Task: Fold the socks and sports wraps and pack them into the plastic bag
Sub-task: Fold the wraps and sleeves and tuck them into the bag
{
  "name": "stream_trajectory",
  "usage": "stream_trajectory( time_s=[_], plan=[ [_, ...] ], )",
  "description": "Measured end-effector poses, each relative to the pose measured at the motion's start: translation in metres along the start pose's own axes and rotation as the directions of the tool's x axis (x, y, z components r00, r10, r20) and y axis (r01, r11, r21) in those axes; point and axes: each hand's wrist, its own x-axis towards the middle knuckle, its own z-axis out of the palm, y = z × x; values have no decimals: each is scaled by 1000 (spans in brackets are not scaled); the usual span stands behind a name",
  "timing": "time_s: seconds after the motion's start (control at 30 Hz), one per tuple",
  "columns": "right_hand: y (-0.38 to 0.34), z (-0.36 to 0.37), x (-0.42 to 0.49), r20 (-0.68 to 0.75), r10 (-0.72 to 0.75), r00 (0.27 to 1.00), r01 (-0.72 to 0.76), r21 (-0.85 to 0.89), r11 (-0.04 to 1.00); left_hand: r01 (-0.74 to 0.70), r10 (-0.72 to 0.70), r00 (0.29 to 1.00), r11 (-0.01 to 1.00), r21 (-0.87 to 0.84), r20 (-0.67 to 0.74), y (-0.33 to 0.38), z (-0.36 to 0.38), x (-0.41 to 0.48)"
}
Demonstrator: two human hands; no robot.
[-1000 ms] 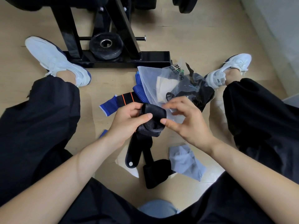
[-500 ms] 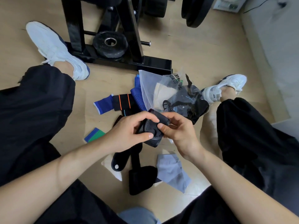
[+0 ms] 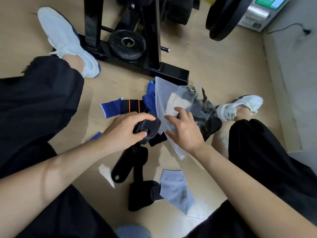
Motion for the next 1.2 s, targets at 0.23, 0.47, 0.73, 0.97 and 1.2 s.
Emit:
stream_trajectory(
  time_s=[0.23, 0.47, 0.73, 0.97, 1.2],
  plan=[
    [22, -3, 18, 73, 70, 995, -73, 33, 997, -8, 7, 999, 999, -37, -46, -8, 2, 6],
    [50, -35, 11, -111, 101, 989, -65, 285, 956, -69, 62, 992, 996, -61, -110, 0, 14, 20],
    [64, -73, 0, -143, 186, 972, -112, 413, 904, -239, 242, 969, 969, 68, -47, 37, 57, 87],
    [71, -81, -15, -167, 271, 948, -155, 500, 852, -190, 180, 978, 976, 104, 101, 43, 116, 164],
    [72, -78, -20, -172, 349, 921, -191, 581, 791, -180, 156, 966, 978, 103, 207, 20, 153, 197]
  ],
)
